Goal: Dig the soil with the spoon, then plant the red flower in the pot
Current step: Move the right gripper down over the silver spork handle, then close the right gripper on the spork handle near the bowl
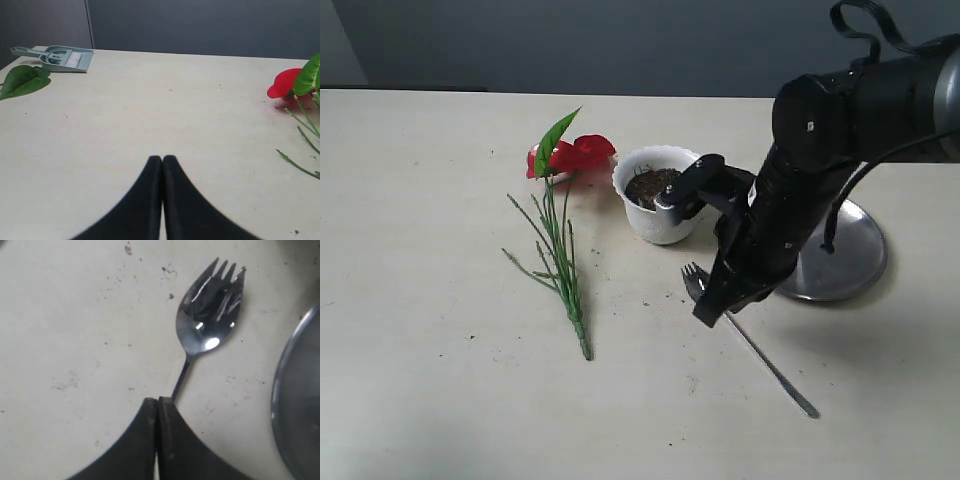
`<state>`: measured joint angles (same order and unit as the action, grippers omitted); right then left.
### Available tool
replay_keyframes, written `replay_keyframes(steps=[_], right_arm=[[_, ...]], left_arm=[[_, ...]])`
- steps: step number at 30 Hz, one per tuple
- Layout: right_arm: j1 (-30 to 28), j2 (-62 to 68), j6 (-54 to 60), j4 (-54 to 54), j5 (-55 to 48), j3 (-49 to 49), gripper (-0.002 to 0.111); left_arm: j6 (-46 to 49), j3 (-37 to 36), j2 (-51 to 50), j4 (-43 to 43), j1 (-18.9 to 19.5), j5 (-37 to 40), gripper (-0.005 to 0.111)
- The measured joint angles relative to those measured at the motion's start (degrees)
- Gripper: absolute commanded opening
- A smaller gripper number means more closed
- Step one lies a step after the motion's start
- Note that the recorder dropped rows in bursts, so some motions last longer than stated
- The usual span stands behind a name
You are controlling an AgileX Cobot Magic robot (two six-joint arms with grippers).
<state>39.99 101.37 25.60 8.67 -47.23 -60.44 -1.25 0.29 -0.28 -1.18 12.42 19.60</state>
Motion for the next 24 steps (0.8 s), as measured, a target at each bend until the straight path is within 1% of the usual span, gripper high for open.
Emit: replay_keyframes(steps=[4, 6, 8, 9, 11, 12, 18, 24], right_arm=[[0.1, 1.1, -5.9, -8.0, 0.5, 0.0, -0.001], [0.1, 1.1, -7.2, -8.7, 1.0, 0.0, 0.000], [0.1, 1.1, -9.0, -8.7, 1.3, 0.0, 0.009], [0.1, 1.1, -10.0, -8.7, 1.4, 0.0, 0.017], [0.1, 1.1, -11.9, -8.7, 1.4, 0.0, 0.025], [0.1, 1.1, -12.5, -8.7, 1.4, 0.0, 0.028], [0.1, 1.1, -16.1, -8.1, 1.4, 0.0, 0.028], [0.1, 1.2, -17.6, -4.8, 1.3, 0.0, 0.028]], left_arm=[[0.0, 0.0, 0.0, 0.0, 0.0, 0.0, 0.000], [0.0, 0.0, 0.0, 0.0, 0.0, 0.0, 0.000], [0.0, 0.0, 0.0, 0.0, 0.0, 0.0, 0.000], [0.0, 0.0, 0.0, 0.0, 0.0, 0.0, 0.000], [0.0, 0.0, 0.0, 0.0, 0.0, 0.0, 0.000], [0.0, 0.0, 0.0, 0.0, 0.0, 0.0, 0.000], [0.0, 0.0, 0.0, 0.0, 0.0, 0.0, 0.000], [0.0, 0.0, 0.0, 0.0, 0.0, 0.0, 0.000]])
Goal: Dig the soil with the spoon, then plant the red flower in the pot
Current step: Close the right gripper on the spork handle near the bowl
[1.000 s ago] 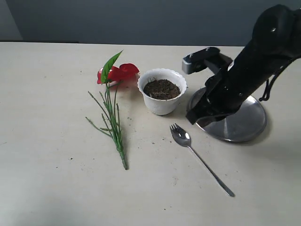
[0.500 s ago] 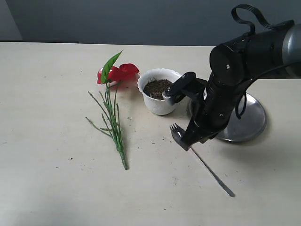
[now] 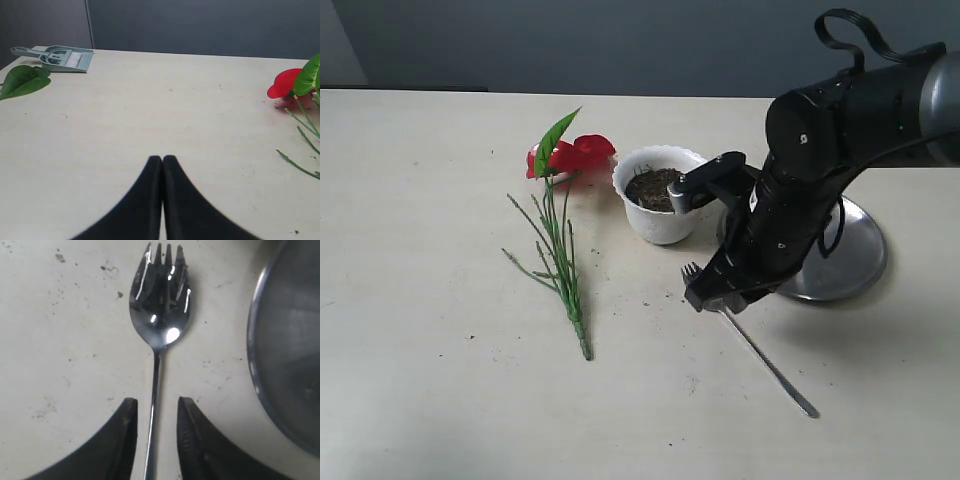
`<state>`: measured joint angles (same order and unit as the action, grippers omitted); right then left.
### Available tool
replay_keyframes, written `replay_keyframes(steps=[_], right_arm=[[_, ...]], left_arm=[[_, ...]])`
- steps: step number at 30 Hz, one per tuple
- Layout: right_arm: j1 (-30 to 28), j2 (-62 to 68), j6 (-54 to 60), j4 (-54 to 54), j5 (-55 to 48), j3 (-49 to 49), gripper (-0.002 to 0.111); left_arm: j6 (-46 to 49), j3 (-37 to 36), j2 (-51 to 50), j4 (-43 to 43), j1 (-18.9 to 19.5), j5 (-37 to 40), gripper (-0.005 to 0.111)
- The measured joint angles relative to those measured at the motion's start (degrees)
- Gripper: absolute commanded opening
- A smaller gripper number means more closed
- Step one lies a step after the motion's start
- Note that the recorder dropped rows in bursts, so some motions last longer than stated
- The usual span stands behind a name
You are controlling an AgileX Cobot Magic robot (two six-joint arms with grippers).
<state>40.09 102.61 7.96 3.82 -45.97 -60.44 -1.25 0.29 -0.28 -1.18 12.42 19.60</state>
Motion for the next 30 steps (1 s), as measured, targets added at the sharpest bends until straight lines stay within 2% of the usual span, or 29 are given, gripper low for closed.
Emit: replay_keyframes(steps=[21, 30], right_arm=[[0.0, 3.9, -1.8, 0.8, 0.2, 0.0, 0.028], [0.0, 3.9, -2.2, 0.8, 4.6, 4.7, 0.028]], left_arm=[[0.0, 0.0, 0.0, 0.0, 0.0, 0.0, 0.000], [0.0, 0.0, 0.0, 0.0, 0.0, 0.0, 0.000]])
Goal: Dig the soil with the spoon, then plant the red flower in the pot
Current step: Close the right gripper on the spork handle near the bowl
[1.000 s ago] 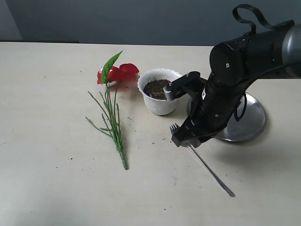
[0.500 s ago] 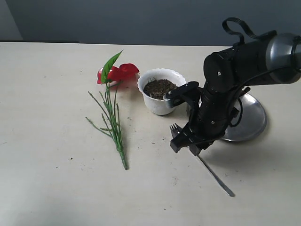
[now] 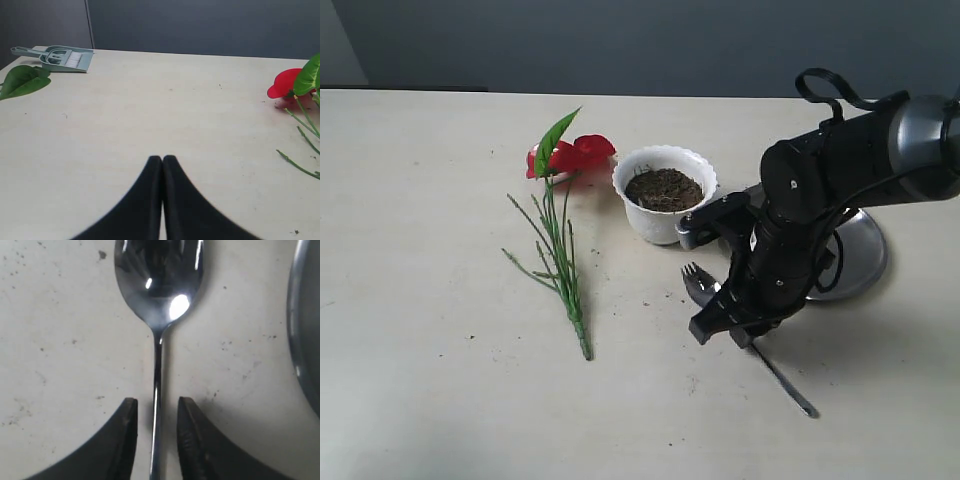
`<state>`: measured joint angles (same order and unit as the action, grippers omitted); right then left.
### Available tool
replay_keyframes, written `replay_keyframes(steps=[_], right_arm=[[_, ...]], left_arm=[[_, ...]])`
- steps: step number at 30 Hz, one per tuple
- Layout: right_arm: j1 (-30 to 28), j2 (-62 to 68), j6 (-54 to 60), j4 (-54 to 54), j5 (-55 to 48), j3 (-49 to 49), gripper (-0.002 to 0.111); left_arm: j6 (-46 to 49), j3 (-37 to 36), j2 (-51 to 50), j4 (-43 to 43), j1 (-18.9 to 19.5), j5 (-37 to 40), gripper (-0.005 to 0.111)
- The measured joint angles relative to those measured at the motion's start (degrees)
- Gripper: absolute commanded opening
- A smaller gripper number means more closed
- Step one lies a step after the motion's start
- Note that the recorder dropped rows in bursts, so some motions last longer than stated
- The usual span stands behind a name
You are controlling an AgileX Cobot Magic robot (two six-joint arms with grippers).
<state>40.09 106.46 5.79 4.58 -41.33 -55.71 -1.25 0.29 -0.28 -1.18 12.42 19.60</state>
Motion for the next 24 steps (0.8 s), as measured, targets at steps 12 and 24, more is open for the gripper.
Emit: replay_keyframes(steps=[12, 24], right_arm=[[0.0, 0.0, -0.3, 1.5, 2.2, 0.2, 0.028], [0.0, 0.0, -0.4, 2.0, 3.4, 0.2, 0.028]], left_arm=[[0.0, 0.0, 0.0, 0.0, 0.0, 0.0, 0.000], [0.0, 0.0, 0.0, 0.0, 0.0, 0.0, 0.000]])
